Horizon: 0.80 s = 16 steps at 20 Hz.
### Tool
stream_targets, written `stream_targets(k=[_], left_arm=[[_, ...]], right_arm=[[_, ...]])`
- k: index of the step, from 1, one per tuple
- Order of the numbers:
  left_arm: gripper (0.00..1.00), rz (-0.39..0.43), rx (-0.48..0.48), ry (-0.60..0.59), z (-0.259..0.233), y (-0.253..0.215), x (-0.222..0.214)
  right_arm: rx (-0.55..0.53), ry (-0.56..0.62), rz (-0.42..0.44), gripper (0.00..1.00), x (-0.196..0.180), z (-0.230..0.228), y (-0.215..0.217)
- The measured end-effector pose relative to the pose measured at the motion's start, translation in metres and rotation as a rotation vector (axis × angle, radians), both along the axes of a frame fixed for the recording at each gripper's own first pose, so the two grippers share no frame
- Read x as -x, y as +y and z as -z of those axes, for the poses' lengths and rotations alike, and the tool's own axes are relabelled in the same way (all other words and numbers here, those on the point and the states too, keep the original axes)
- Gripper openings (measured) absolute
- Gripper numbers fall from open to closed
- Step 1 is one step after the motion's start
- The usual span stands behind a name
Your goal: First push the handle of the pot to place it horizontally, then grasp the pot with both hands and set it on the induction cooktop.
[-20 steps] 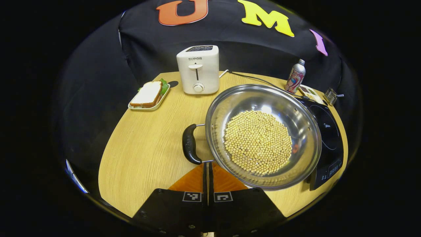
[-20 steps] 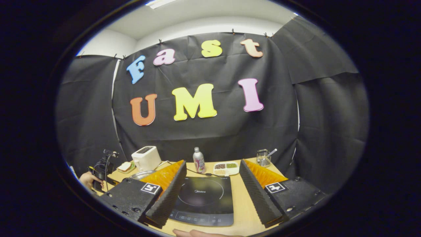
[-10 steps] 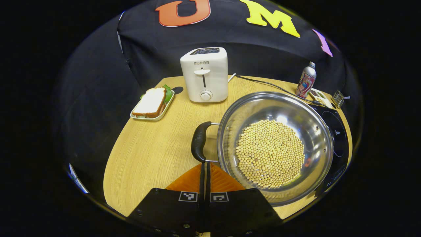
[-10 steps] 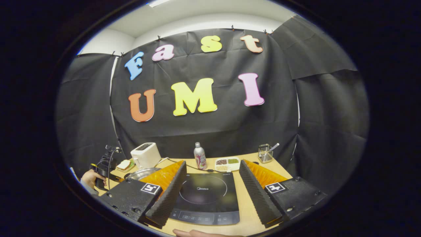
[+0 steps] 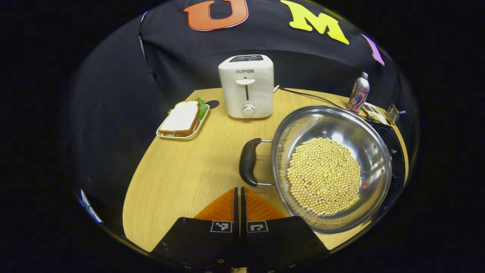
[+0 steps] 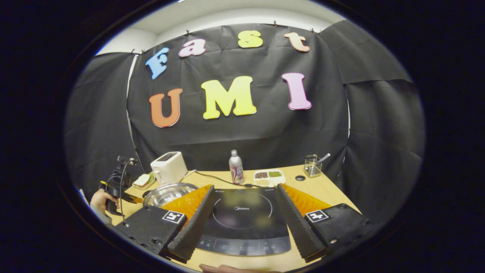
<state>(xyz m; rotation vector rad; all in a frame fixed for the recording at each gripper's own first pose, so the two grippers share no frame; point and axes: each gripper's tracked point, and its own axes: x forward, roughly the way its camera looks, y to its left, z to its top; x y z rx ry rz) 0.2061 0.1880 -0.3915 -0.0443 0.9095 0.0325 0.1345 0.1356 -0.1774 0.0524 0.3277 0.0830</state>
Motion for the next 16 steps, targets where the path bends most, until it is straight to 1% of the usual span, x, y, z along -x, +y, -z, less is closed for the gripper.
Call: stream_targets(k=[1,2,3,4,5,6,7,8,9,10,11,12,14,15,16], left_arm=[[0.0,-0.004,0.031,-0.005,-0.001,-0.004,0.003],[0.05,0.006,0.065,-0.016,-0.006,-0.009,0.01],[0.19,0.025,0.093,-0.032,-0.015,-0.016,0.014],[0.2,0.032,0.083,-0.045,-0.018,-0.014,0.019],[0.3,0.041,0.082,-0.06,-0.024,-0.013,0.022],[0.53,0.045,0.092,-0.08,-0.031,-0.015,0.024],[0.75,0.037,0.1,-0.093,-0.039,-0.016,0.024],[0.98,0.032,0.105,-0.103,-0.043,-0.015,0.028],[0.98,0.037,0.11,-0.122,-0.048,-0.015,0.028],[1.0,0.047,0.118,-0.127,-0.051,-0.015,0.028],[0.98,0.054,0.13,-0.12,-0.051,-0.018,0.03],[0.98,0.058,0.14,-0.124,-0.054,-0.02,0.029],[0.98,0.076,0.174,-0.136,-0.057,-0.028,0.022],[0.98,0.081,0.197,-0.149,-0.059,-0.032,0.016],[0.98,0.083,0.22,-0.152,-0.058,-0.036,0.012]], right_arm=[[0.007,0.008,-0.005,1.0,-0.001,0.005,0.007],[0.016,0.021,-0.011,0.96,-0.002,0.013,0.014],[0.023,0.034,-0.014,1.0,-0.004,0.018,0.02],[0.026,0.045,-0.018,0.96,-0.006,0.024,0.026],[0.03,0.056,-0.024,0.96,-0.009,0.029,0.033],[0.035,0.065,-0.03,1.0,-0.012,0.034,0.04],[0.041,0.076,-0.034,0.96,-0.014,0.04,0.046],[0.051,0.09,-0.035,0.97,-0.017,0.048,0.052],[0.061,0.104,-0.032,0.96,-0.02,0.054,0.056],[0.066,0.114,-0.031,1.0,-0.025,0.06,0.061],[0.074,0.127,-0.028,0.97,-0.029,0.067,0.066],[0.081,0.144,-0.025,0.96,-0.033,0.073,0.07],[0.09,0.173,-0.037,0.97,-0.043,0.088,0.082],[0.092,0.183,-0.041,1.0,-0.048,0.095,0.086],[0.094,0.196,-0.048,1.0,-0.052,0.102,0.091]])
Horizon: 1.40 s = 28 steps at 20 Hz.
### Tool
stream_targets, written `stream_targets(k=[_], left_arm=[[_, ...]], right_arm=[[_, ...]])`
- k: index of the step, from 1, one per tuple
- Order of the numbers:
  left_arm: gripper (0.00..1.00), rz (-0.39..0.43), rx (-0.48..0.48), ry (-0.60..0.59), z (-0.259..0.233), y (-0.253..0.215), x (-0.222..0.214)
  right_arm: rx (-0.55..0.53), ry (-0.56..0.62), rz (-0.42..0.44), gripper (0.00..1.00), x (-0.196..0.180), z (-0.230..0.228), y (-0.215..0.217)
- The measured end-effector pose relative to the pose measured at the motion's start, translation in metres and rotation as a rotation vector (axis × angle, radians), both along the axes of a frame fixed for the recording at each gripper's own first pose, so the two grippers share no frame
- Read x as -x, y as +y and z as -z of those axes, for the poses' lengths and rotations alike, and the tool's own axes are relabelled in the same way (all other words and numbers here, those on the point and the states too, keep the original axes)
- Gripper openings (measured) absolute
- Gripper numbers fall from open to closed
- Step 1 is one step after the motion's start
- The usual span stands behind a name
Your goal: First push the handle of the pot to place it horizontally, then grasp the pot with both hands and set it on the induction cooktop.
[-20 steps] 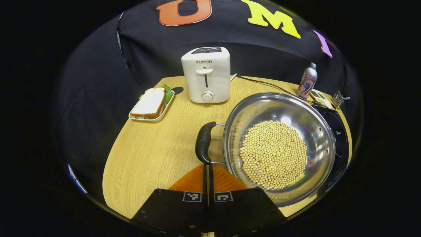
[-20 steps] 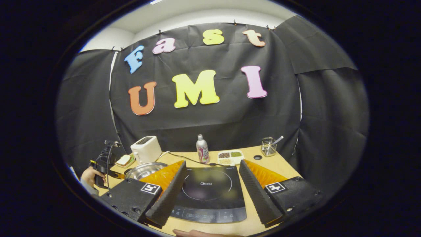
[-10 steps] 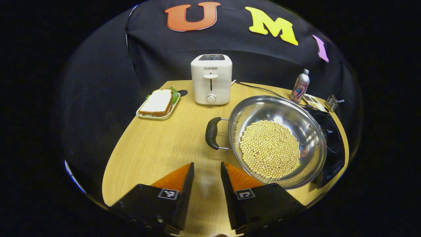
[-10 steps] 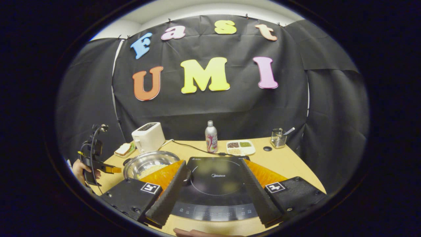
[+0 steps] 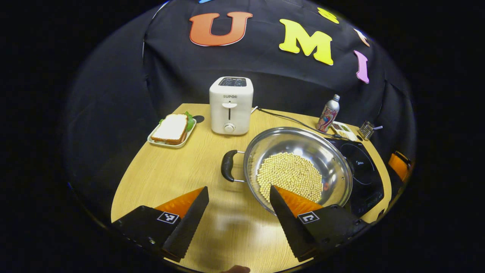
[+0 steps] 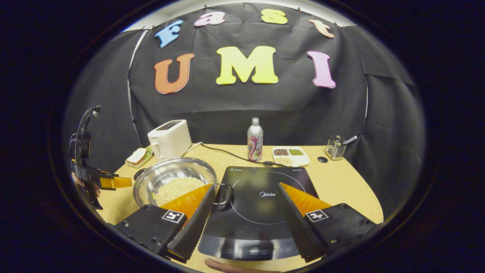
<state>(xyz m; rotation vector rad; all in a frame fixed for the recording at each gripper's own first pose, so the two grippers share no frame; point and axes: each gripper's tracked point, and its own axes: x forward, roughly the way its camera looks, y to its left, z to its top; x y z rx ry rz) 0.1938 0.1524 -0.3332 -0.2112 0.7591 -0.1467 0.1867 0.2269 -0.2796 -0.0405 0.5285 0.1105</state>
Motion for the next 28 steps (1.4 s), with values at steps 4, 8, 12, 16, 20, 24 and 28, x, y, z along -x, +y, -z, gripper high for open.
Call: stream_targets(k=[4,8,12,16,20,24,28], left_arm=[[0.95,-0.001,0.039,0.017,0.012,-0.007,-0.022],[0.95,0.009,0.007,0.036,0.032,-0.005,-0.043],[0.95,0.0,-0.04,0.075,0.055,0.003,-0.06],[0.96,0.013,-0.05,0.107,0.072,0.005,-0.072],[0.86,0.061,-0.02,0.131,0.08,-0.002,-0.07],[0.66,0.08,-0.001,0.127,0.079,-0.007,-0.071],[0.55,0.081,-0.008,0.119,0.078,-0.008,-0.07]], right_arm=[[0.003,0.066,-0.01,0.97,-0.025,0.034,0.021],[-0.005,0.116,0.024,0.97,-0.044,0.065,0.034],[0.006,0.141,0.032,1.0,-0.058,0.086,0.046],[-0.003,0.172,0.02,0.97,-0.066,0.103,0.056],[-0.009,0.206,0.005,1.0,-0.068,0.119,0.057],[0.007,0.193,0.024,0.94,-0.077,0.121,0.049],[0.04,0.204,-0.011,0.91,-0.081,0.125,0.053]])
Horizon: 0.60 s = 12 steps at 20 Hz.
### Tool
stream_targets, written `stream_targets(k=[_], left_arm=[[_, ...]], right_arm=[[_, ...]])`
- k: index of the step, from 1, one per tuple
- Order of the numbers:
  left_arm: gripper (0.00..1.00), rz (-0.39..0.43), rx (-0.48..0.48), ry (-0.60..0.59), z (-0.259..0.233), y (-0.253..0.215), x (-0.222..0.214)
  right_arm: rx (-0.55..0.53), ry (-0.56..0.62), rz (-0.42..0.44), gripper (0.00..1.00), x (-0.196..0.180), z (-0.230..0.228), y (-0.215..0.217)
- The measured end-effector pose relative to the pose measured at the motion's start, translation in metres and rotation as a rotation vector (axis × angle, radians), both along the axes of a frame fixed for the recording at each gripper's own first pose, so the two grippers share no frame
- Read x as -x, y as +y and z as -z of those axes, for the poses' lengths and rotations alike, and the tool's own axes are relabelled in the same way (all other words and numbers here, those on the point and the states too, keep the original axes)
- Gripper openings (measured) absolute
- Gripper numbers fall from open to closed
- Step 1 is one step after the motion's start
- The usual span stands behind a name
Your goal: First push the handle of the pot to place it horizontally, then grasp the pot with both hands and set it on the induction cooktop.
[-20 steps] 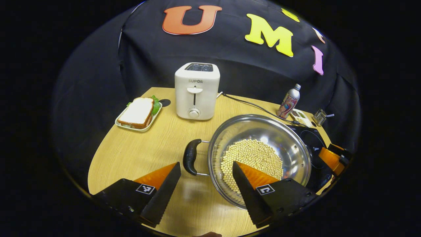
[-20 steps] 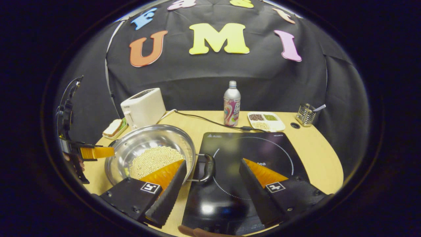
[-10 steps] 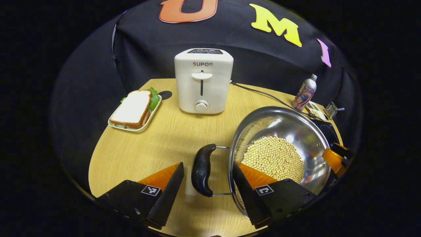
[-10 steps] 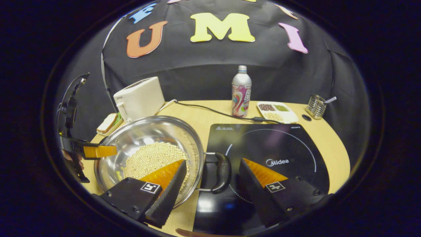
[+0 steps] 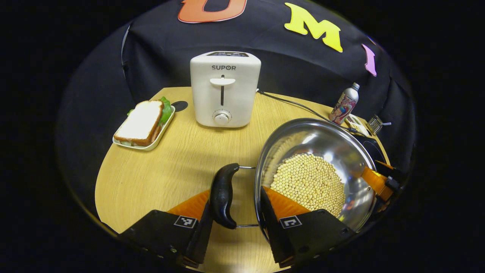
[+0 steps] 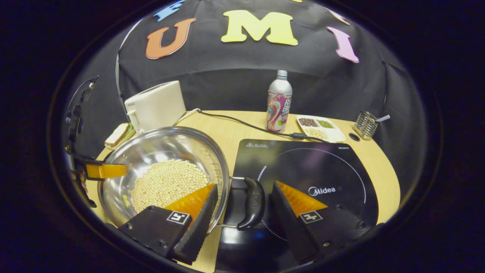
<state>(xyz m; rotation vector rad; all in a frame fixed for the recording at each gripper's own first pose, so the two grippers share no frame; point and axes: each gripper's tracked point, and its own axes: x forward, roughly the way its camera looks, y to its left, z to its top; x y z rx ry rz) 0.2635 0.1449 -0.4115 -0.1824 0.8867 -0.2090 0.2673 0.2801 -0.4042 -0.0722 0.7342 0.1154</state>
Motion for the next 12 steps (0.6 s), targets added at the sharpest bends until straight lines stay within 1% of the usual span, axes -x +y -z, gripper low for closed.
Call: stream_targets(k=[1,2,3,4,5,6,7,8,9,10,11,12], left_arm=[[0.54,0.001,-0.007,-0.005,-0.001,0.0,0.0],[0.63,-0.009,0.001,-0.002,0.0,-0.001,0.0],[0.63,-0.014,0.001,0.0,-0.003,0.0,0.001],[0.61,-0.013,-0.009,0.001,-0.001,0.0,0.002],[0.61,-0.012,-0.021,0.002,-0.001,-0.001,0.003],[0.61,-0.012,-0.031,0.003,-0.002,-0.001,0.005],[0.7,-0.011,-0.041,0.003,-0.003,-0.001,0.006],[0.61,-0.011,-0.047,0.003,-0.005,-0.001,0.008],[0.61,-0.01,-0.052,0.005,-0.007,0.0,0.011],[0.61,-0.006,-0.061,0.002,-0.011,0.002,0.016],[0.61,-0.005,-0.07,-0.006,-0.017,0.003,0.019],[0.71,-0.008,-0.075,-0.011,-0.023,0.004,0.023]], right_arm=[[-0.023,0.003,-0.014,0.88,0.0,0.001,0.004],[-0.028,0.001,-0.027,0.68,-0.003,-0.002,0.004],[-0.034,-0.003,-0.029,0.65,-0.001,-0.003,0.002],[-0.032,-0.004,-0.033,0.65,-0.002,-0.002,0.003],[-0.028,-0.007,-0.038,0.61,-0.002,-0.002,0.002],[-0.035,-0.002,-0.033,0.59,-0.001,-0.002,0.001],[-0.036,0.003,-0.035,0.61,0.001,-0.003,0.002],[-0.031,0.015,-0.041,0.6,0.002,-0.003,0.002],[-0.032,0.021,-0.049,0.58,0.006,-0.004,0.001],[-0.037,0.028,-0.053,0.6,0.009,-0.007,0.002],[-0.033,0.031,-0.063,0.58,0.012,-0.01,0.002],[-0.03,0.028,-0.072,0.6,0.014,-0.016,0.001]])
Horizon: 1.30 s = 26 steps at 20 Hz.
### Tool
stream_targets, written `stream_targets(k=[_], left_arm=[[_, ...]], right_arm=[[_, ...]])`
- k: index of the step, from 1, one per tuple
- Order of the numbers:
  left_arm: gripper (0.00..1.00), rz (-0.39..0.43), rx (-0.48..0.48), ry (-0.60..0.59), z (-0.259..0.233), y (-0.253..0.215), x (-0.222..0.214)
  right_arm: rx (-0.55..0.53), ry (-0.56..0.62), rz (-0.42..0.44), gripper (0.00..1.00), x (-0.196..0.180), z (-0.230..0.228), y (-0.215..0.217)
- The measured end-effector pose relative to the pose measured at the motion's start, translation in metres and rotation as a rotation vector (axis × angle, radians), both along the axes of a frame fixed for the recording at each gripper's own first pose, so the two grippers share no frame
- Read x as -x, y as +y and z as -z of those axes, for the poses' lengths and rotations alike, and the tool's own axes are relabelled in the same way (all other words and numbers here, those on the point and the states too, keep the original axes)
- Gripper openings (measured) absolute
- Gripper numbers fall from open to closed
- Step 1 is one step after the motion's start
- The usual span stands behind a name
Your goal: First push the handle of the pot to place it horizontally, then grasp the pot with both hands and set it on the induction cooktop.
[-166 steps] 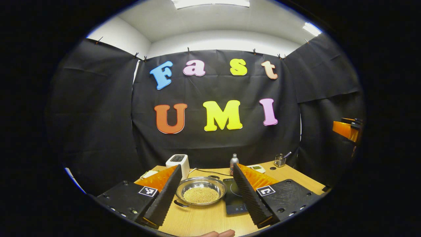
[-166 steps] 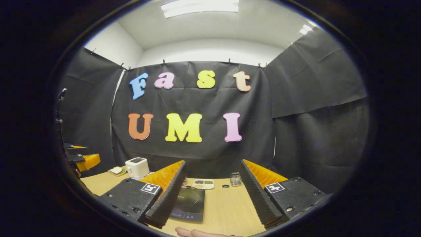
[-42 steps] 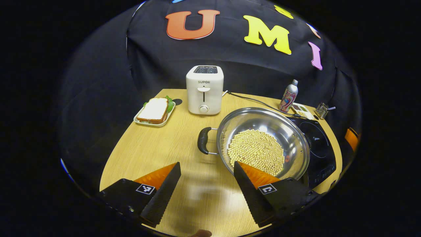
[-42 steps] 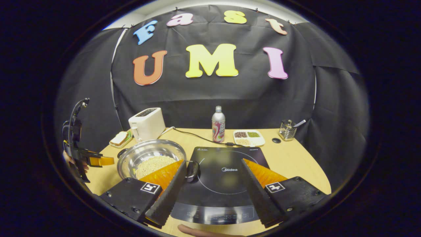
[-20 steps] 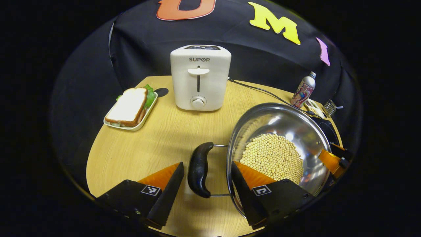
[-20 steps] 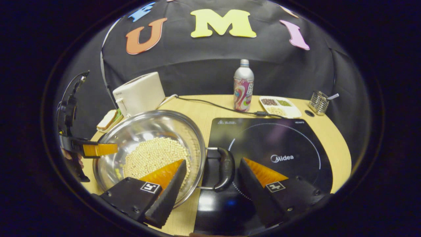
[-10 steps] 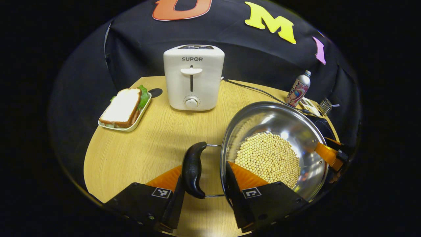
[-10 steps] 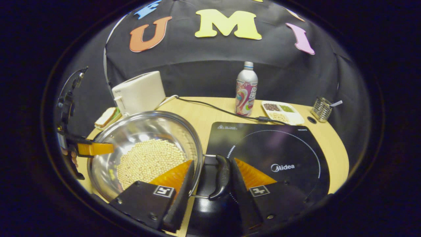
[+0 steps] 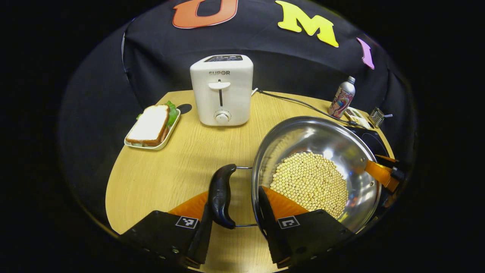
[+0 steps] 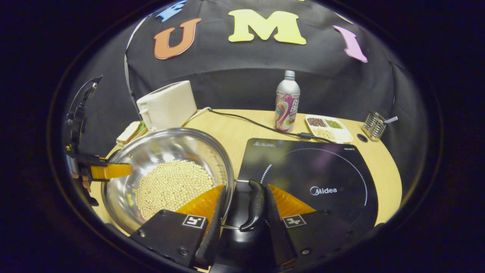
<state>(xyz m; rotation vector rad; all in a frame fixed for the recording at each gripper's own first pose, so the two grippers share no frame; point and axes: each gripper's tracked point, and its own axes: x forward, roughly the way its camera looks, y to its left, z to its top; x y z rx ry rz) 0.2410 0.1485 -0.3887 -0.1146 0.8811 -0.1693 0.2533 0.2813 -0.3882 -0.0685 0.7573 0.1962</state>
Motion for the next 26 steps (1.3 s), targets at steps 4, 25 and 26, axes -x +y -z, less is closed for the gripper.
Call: stream_targets(k=[4,25,26], left_arm=[[0.61,-0.007,0.008,-0.02,-0.028,-0.001,0.012],[0.61,-0.006,-0.007,-0.167,-0.215,-0.117,0.024],[0.61,0.003,-0.007,-0.168,-0.216,-0.127,0.02]], right_arm=[[0.019,-0.028,-0.03,0.58,0.009,-0.036,-0.007],[0.021,-0.105,-0.065,0.6,0.012,-0.21,-0.143],[0.024,-0.103,-0.062,0.6,0.01,-0.21,-0.153]])
